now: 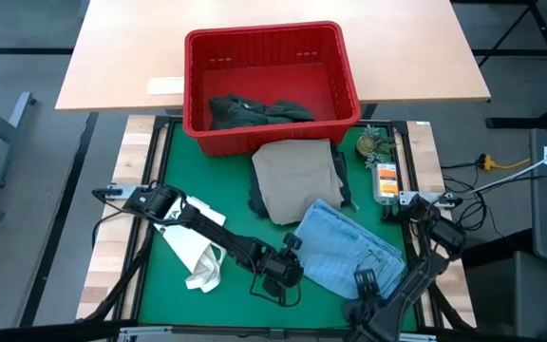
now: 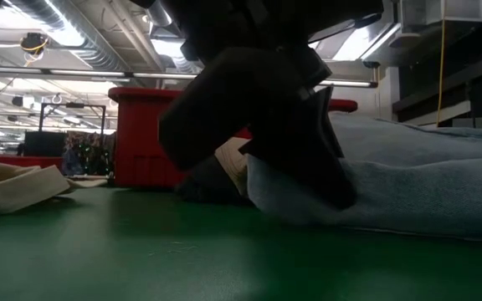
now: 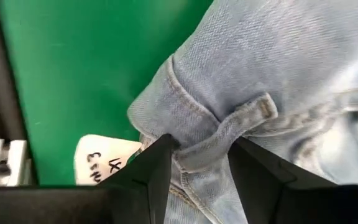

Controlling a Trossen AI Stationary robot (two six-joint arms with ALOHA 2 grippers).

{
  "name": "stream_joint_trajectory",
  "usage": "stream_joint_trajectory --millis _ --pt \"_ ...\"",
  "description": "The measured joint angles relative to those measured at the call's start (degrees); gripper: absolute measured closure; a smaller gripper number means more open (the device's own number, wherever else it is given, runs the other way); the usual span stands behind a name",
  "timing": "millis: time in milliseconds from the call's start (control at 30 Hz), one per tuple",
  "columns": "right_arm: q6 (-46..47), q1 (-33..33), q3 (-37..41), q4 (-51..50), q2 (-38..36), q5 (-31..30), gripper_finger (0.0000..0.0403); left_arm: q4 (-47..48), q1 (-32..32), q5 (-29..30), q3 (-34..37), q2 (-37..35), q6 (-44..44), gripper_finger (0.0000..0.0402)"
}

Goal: Fold laundry
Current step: Stack the blue pants on the brown shorts

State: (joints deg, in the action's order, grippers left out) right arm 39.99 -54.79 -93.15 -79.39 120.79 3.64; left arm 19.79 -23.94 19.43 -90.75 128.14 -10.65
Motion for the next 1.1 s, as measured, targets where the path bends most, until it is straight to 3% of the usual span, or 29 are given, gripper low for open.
stream_joint_trajectory --millis 333,567,900,1100 --pt "-0.4 1.5 -11.0 -7.9 -0.4 -3.6 0.0247 1.4 -2.7 0.3 0.0 0.0 0.2 0.037" --pt "-9.2 4.4 -15.9 -10.0 -2.8 -7.4 0.0247 4.5 -5.0 0.0 -0.1 -0.1 1.9 0.037" --pt "-17.1 10.1 -12.9 -10.6 -13.9 -13.2 0.0247 5.4 -6.5 -0.2 -0.1 -0.1 5.5 0.0368" --pt "-17.9 13.5 -3.1 -10.4 -22.8 -13.6 0.0247 5.4 -6.5 -0.3 0.0 -0.1 6.0 0.0366"
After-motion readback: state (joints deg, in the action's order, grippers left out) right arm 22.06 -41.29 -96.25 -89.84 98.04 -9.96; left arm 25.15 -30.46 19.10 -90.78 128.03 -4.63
